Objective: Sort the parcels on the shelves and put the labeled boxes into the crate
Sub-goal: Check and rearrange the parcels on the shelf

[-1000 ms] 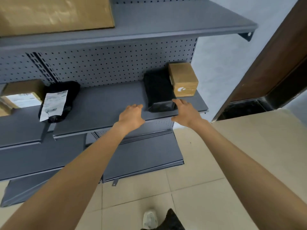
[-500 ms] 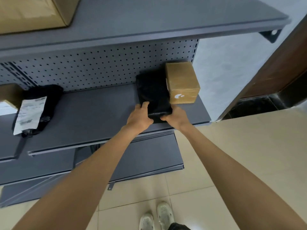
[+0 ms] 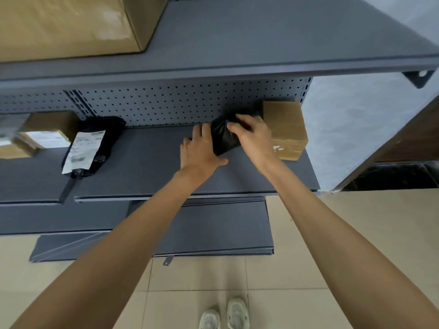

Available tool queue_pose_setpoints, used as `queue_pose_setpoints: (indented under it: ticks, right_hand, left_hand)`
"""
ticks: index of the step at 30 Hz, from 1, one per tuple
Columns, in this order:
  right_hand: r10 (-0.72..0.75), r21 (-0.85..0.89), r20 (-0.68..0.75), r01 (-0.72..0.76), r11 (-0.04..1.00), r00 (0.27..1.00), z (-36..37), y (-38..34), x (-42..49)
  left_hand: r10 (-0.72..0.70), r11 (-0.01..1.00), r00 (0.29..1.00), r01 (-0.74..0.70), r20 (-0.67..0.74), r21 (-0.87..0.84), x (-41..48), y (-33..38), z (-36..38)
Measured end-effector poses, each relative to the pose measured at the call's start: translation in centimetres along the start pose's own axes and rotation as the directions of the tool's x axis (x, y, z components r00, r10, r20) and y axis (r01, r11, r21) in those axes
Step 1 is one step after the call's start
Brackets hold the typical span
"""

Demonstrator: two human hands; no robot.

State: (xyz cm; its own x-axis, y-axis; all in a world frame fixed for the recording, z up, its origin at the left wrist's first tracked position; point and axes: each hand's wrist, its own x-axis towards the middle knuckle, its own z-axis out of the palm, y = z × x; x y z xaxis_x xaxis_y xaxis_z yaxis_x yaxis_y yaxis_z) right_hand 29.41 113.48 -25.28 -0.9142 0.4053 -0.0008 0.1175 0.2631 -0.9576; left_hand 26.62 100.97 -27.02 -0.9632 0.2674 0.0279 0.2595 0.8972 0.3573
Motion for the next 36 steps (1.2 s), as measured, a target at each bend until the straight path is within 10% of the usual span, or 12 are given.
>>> queue_pose_setpoints:
  ticks: [6, 9, 13, 18, 25, 36]
  right_hand:
    - [-0.003, 0.179, -0.012, 0.005, 0.984, 1.000, 0.2, 0.4, -0.9]
    - [0.278, 0.261, -0.104, -0.243, 0.934, 0.955, 0.8, 2.6, -1.2]
    - [0.549, 0.233, 0.143, -0.567, 0.790, 0.824, 2.6, 3.8, -2.0]
    - [0.507, 0.502, 0.450, -0.678, 0.537, 0.735, 3.8, 3.2, -2.4]
    - [0.377, 0.616, 0.392, -0.544, 0.570, 0.839, 4.3, 2.6, -1.7]
    - [0.438, 0.363, 0.360, -0.556, 0.748, 0.824, 7.7, 2.5, -1.3]
  left_hand:
    - [-0.230, 0.908, 0.970, 0.183, -0.083, -0.377, -0.5, -2.1, -2.8]
    - [-0.387, 0.642, 0.918, 0.336, 0.087, -0.689, -0.8, -3.6, -3.5]
    - [-0.414, 0.266, 0.853, 0.448, 0.319, -0.854, -1.6, -4.3, -3.4]
    - [-0.327, -0.043, 0.781, 0.551, 0.533, -0.833, -2.8, -4.8, -2.6]
    - [-0.243, 0.229, 0.772, 0.634, 0.587, -0.739, -3.7, -6.5, -3.0]
    - [-0.324, 0.257, 0.844, 0.514, 0.428, -0.818, -3.5, -11.3, -4.5]
